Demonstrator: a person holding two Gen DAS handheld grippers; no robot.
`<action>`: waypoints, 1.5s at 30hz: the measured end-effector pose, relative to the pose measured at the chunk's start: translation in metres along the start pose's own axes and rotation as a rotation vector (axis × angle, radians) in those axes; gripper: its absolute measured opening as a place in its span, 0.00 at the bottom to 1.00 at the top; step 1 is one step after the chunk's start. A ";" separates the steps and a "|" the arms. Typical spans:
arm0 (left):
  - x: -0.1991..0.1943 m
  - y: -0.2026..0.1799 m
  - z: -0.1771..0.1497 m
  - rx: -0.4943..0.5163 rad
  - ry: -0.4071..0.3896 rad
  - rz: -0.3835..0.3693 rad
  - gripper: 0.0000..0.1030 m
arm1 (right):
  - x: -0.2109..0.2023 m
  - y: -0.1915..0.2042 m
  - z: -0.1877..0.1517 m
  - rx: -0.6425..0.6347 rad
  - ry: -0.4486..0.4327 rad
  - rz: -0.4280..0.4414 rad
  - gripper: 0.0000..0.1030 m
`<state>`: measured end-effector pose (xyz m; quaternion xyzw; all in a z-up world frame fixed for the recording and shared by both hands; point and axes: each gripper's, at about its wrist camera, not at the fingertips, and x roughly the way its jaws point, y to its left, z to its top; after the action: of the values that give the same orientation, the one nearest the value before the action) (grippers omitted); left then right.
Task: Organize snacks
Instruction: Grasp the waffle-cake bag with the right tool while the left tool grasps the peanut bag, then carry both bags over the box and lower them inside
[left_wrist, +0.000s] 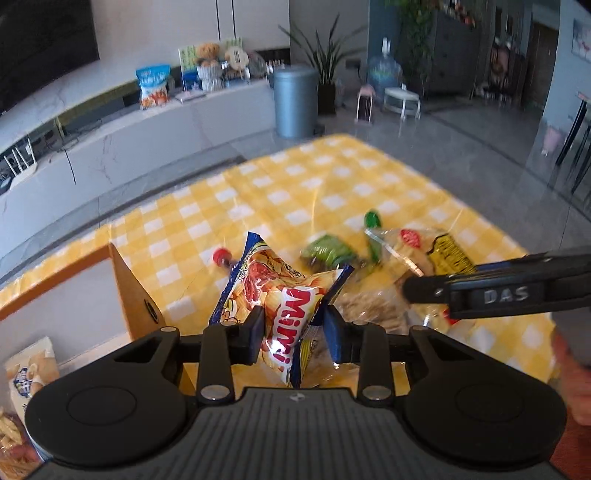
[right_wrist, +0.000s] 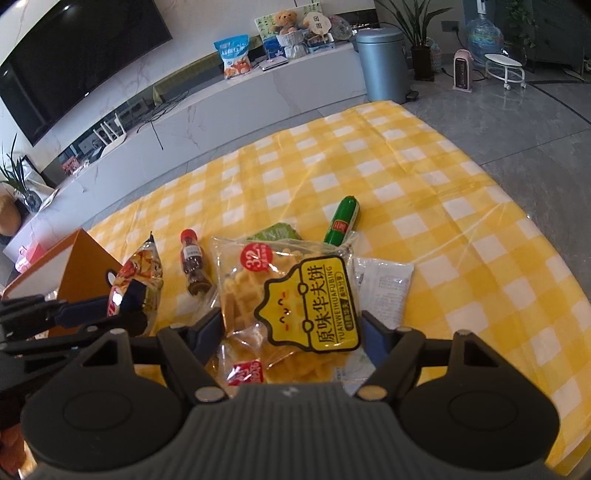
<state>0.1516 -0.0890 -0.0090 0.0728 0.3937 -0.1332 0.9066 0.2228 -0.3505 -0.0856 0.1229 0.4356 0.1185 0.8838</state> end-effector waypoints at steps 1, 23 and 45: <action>-0.008 0.000 0.001 -0.008 -0.017 0.004 0.37 | -0.004 0.001 0.000 -0.004 -0.008 0.001 0.72; -0.109 0.113 -0.025 -0.173 -0.186 0.123 0.37 | -0.065 0.167 0.021 -0.227 -0.015 0.343 0.72; -0.046 0.198 -0.059 -0.202 -0.043 0.082 0.37 | 0.041 0.292 0.028 -0.560 0.185 0.137 0.73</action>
<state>0.1397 0.1221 -0.0096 -0.0060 0.3822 -0.0572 0.9223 0.2392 -0.0661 -0.0059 -0.1078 0.4553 0.3039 0.8299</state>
